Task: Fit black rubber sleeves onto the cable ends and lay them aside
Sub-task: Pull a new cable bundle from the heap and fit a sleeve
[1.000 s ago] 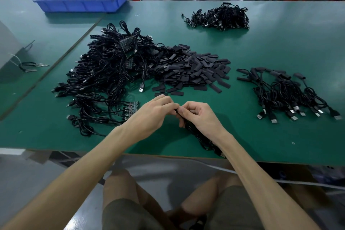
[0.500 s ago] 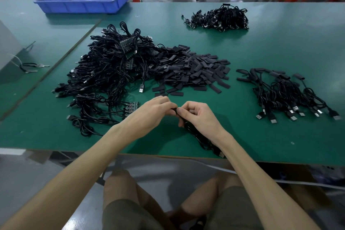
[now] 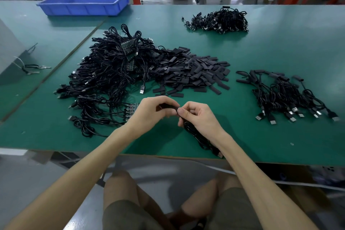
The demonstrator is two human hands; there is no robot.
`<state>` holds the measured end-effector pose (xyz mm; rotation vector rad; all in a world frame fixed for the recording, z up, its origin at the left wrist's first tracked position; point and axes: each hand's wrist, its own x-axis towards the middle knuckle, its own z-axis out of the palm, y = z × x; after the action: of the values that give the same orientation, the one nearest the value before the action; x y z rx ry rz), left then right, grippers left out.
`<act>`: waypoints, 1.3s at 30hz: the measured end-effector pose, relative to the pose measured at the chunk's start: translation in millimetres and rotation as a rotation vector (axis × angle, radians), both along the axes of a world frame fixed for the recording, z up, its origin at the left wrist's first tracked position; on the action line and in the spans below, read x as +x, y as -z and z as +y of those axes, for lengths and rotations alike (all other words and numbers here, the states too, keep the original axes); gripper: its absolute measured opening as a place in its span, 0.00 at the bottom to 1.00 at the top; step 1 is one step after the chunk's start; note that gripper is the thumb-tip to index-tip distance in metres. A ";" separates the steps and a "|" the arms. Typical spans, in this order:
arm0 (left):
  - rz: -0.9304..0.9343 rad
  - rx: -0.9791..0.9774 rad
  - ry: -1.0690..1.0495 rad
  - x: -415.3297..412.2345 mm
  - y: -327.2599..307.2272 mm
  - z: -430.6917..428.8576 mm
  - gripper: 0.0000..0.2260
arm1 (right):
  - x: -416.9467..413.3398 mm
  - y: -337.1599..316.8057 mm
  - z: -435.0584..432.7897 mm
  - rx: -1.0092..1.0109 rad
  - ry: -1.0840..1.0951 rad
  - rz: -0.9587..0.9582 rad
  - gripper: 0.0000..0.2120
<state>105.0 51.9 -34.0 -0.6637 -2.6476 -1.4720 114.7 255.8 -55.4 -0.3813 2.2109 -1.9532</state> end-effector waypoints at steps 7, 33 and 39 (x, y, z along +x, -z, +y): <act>-0.335 0.519 -0.026 3.5 11.7 -10.0 0.09 | -1.2 0.5 -0.1 -0.005 0.008 0.001 0.08; -0.203 0.590 -0.159 -0.5 18.6 3.3 0.07 | 1.9 -0.3 -2.1 0.054 0.037 0.016 0.10; -0.280 0.636 -0.031 -1.2 16.4 0.7 0.11 | 1.1 -3.8 -2.1 0.022 0.026 0.002 0.11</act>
<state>103.8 52.6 -50.4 -0.3727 -2.1081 -2.3657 115.9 253.7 -51.6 -0.3536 2.2480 -1.9406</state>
